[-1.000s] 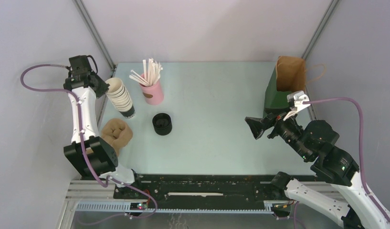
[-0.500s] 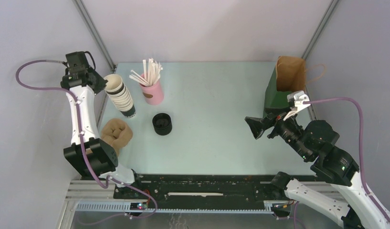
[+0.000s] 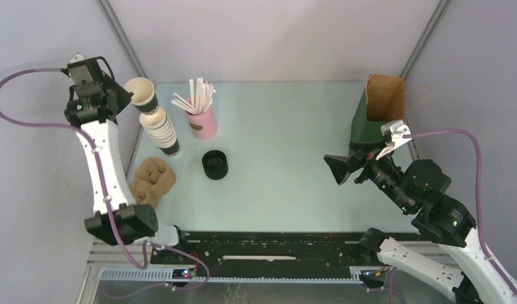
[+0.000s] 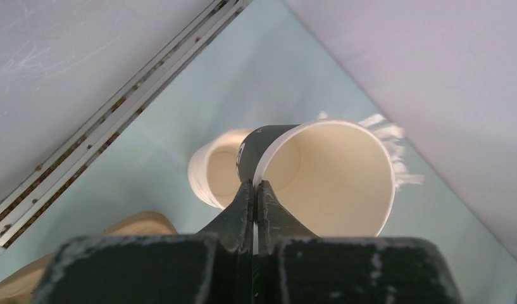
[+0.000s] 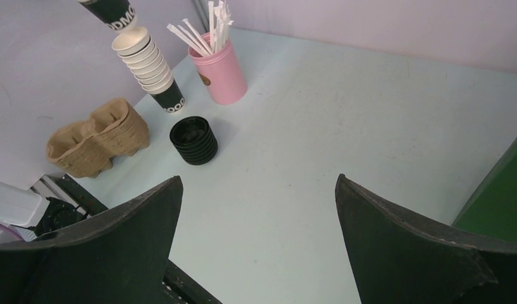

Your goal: Pack the takeout coffee

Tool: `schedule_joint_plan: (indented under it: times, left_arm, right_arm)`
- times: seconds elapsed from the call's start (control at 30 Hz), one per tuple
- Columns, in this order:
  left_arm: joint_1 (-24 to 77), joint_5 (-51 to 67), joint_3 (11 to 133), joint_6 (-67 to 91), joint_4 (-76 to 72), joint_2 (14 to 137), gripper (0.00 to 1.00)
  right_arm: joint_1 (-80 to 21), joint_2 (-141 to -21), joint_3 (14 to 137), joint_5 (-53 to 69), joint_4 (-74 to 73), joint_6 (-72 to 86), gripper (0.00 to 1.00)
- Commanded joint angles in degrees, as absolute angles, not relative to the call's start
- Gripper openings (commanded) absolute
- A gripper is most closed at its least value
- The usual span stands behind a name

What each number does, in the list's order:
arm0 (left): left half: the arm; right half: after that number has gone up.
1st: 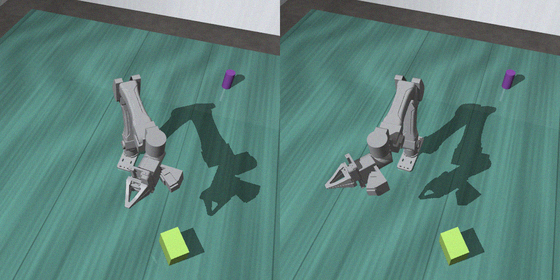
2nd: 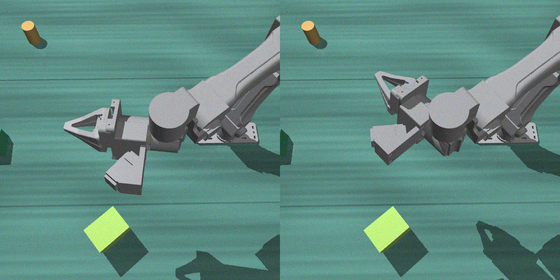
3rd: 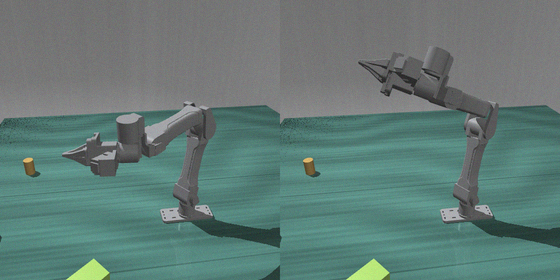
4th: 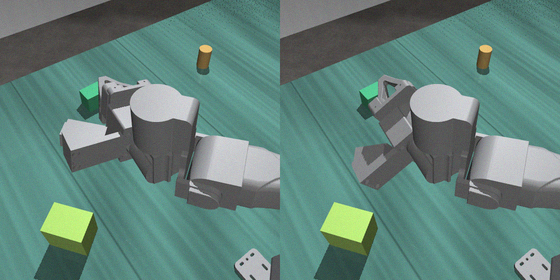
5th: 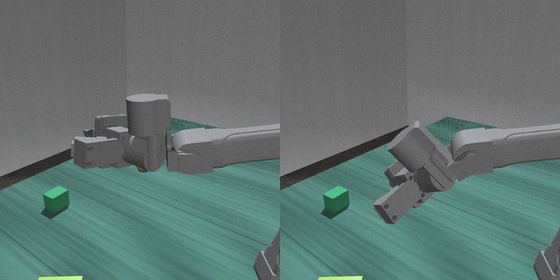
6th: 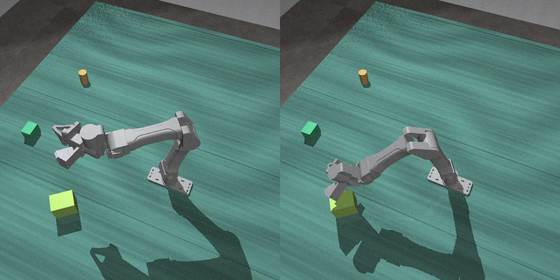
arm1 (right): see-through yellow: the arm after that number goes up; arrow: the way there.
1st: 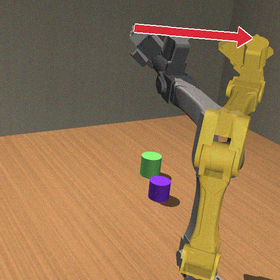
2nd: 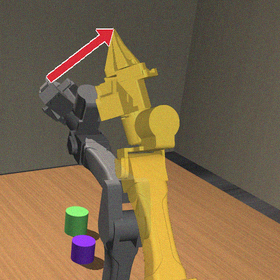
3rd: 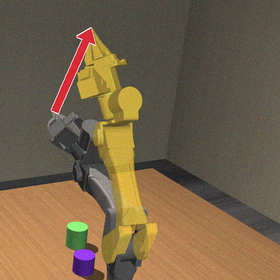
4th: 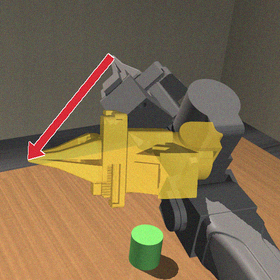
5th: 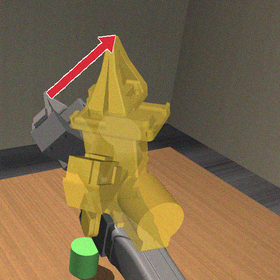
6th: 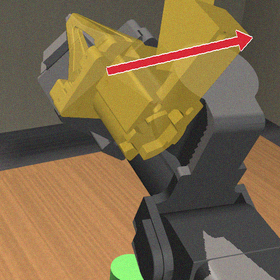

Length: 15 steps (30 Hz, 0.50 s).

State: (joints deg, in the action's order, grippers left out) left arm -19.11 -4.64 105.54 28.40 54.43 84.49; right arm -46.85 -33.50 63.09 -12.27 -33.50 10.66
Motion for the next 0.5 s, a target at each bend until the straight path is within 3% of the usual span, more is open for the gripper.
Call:
schedule_joint_plan:
  times: [0.0,0.13,0.27,0.37,0.47]
  left_arm:
    - [-14.9,-1.8,108.8,29.7,52.4,75.2,0.0]
    - [-3.1,-5.0,104.9,26.9,50.8,70.2,0.0]
    - [13.3,-6.9,92.6,25.9,46.1,65.3,0.0]
    - [25.5,-6.7,86.2,22.1,45.0,65.3,0.0]
    - [38.2,-14.2,81.8,20.6,44.2,67.7,0.0]
  right_arm:
    - [-46.5,-34.3,63.8,-11.7,-31.9,10.6,1.0]
    - [-46.5,-35.1,64.2,-11.5,-33.1,10.3,1.0]
    - [-46.5,-34.9,64.2,-10.8,-36.0,9.1,1.0]
    - [-46.5,-34.1,64.4,-11.6,-38.9,7.1,1.0]
    - [-46.5,-33.8,66.1,-13.4,-42.3,6.1,1.0]
